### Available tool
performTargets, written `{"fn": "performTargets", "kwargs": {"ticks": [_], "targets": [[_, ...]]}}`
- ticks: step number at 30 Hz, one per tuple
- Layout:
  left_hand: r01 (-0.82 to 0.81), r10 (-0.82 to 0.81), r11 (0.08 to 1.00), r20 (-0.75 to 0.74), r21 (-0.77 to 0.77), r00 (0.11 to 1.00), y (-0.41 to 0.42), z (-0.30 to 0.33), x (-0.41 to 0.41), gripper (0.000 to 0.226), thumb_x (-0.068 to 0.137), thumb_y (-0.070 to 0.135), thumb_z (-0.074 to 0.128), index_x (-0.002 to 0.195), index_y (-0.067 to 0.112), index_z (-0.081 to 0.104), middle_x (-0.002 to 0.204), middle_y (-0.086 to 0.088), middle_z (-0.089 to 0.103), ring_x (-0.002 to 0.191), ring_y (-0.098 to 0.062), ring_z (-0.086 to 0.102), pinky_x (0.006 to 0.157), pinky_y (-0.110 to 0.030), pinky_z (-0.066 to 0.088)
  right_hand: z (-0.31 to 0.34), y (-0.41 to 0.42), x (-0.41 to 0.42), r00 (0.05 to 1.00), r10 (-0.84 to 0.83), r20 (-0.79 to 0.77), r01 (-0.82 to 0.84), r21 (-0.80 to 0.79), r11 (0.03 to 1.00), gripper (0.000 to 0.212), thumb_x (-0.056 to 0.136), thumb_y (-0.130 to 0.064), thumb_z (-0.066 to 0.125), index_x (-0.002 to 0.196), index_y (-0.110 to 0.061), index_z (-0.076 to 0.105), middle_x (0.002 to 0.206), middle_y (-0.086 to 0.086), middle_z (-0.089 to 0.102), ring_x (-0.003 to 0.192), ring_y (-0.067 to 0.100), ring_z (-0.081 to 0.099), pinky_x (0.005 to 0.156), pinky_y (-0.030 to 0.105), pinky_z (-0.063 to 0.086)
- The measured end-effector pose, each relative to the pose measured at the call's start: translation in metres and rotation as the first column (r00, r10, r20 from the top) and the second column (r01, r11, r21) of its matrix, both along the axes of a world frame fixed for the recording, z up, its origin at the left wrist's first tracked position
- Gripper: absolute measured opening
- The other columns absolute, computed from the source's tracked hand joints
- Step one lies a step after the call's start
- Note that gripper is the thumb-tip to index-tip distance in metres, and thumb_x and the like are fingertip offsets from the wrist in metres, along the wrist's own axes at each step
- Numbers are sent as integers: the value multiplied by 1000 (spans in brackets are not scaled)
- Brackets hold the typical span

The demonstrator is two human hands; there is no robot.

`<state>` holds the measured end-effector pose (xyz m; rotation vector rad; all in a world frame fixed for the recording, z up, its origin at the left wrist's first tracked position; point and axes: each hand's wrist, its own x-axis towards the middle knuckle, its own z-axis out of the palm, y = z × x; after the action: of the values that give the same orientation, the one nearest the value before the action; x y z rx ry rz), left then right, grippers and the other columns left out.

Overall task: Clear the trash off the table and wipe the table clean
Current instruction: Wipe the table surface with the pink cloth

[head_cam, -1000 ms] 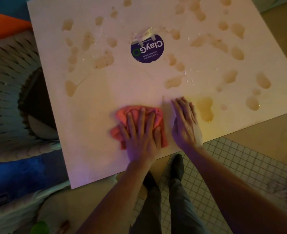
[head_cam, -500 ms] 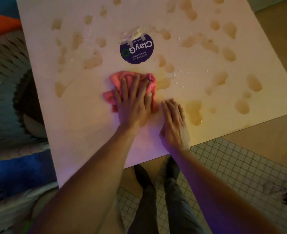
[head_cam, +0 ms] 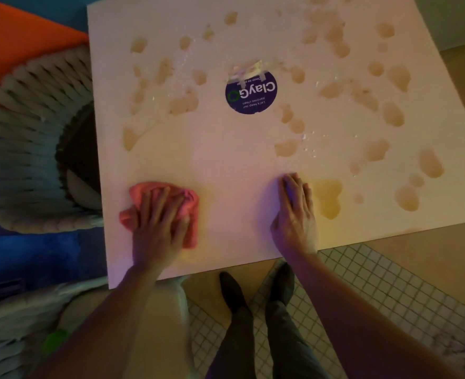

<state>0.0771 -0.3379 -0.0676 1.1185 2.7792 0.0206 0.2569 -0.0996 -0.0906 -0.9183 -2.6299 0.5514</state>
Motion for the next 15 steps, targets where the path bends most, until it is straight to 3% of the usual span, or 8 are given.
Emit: {"fn": "performTargets", "kwargs": {"ticks": [3, 6, 10, 15], "targets": [[-265, 266, 963, -16, 43, 964, 50, -8, -32, 54, 102, 55, 24, 151, 34, 35, 164, -2, 24, 150, -37, 16, 119, -62, 12, -5, 0, -1, 1000, -6, -20, 6, 20, 1000, 75, 67, 13, 47, 141, 9, 45, 147, 26, 44, 145, 40, 30, 120, 53, 24], [-352, 353, 934, -5, 68, 936, 114, -19, -36, 52, 101, 53, 28, 151, 40, 31, 165, 3, 21, 149, -40, 17, 117, -65, 12, -8, -1, -2, 999, -19, -36, 20, 30, 999, 71, 69, 13, 43, 140, 10, 47, 145, 26, 45, 144, 40, 32, 120, 52, 24], [-186, 188, 981, -46, 48, 981, 159, -20, 13, 54, 102, 52, 25, 154, 39, 29, 164, 4, 23, 149, -39, 20, 116, -62, 14, -9, -1, -2, 998, -14, -57, 16, 33, 999, 72, 68, 14, 46, 139, 9, 48, 145, 25, 46, 145, 39, 32, 120, 52, 24], [86, -86, 994, -11, 66, 996, 109, -13, 83, 50, 104, 49, 29, 153, 40, 33, 164, 5, 24, 152, -33, 15, 117, -60, 15, -8, 1, 0, 997, 1, -71, -1, 13, 1000, 73, 67, 10, 51, 139, 5, 49, 144, 22, 47, 144, 36, 33, 121, 50, 22]]}}
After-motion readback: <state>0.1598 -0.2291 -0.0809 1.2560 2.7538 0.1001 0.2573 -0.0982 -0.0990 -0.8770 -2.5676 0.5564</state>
